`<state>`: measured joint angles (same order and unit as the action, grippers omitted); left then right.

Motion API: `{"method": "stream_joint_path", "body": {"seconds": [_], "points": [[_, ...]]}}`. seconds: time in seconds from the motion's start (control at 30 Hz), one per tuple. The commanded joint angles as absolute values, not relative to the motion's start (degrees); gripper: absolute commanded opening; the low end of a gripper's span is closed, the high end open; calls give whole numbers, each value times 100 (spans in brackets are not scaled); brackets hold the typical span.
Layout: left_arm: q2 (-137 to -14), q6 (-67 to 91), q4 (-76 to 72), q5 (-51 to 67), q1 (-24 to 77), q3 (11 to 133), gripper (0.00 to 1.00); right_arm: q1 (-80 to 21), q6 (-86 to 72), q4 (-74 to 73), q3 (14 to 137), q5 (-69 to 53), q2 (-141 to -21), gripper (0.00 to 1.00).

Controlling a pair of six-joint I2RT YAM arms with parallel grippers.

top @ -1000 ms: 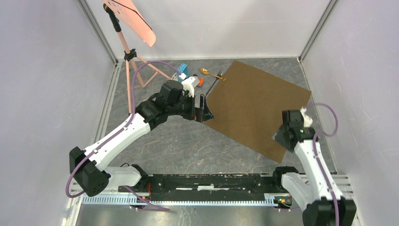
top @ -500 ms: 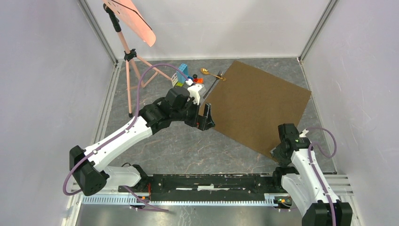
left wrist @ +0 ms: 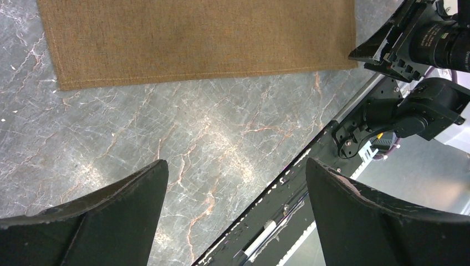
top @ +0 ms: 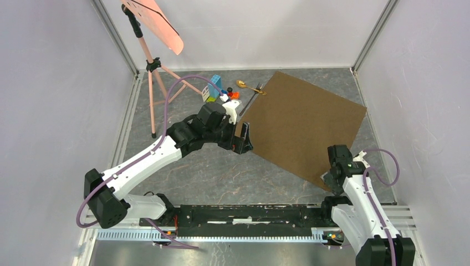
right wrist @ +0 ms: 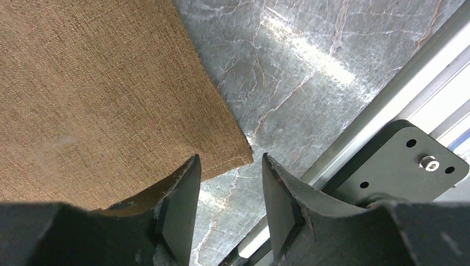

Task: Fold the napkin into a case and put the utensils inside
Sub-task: Pick up the flattened napkin from the center of the board.

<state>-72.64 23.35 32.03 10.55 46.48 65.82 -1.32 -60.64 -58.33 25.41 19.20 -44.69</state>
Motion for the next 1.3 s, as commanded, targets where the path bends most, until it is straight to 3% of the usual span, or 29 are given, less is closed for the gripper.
{"method": "stream_joint_path", "body": {"seconds": [0.0, 0.4, 0.57, 0.7, 0.8, 1.07, 1.27], "points": [[-7287, 1986, 3203, 1003, 4676, 6719, 100, -123, -6158, -5718, 2634, 2186, -4429, 51], [-7260, 1978, 3215, 921, 4676, 6706, 100, -121, -6298, -5157, 2030, 1985, -4485, 48], [-7278, 1978, 3211, 893, 4675, 6699, 100, -122, -6238, -5036, 1879, 2192, -4558, 41], [-7302, 1978, 3207, 889, 4671, 6697, 100, -125, -6158, -4972, 1881, 2186, -4548, 25], [-7330, 1985, 3198, 826, 4646, 6689, 100, -121, -6131, -5020, 1878, 2044, -4501, 0], [-7711, 2566, 3211, 496, 4439, 6636, 100, -126, -5498, -5118, 2063, 1843, -3778, 0], [-8736, 4124, 4126, -379, 4434, 7136, 100, -128, -4826, -5246, 2394, 2209, -3015, 0]]}}
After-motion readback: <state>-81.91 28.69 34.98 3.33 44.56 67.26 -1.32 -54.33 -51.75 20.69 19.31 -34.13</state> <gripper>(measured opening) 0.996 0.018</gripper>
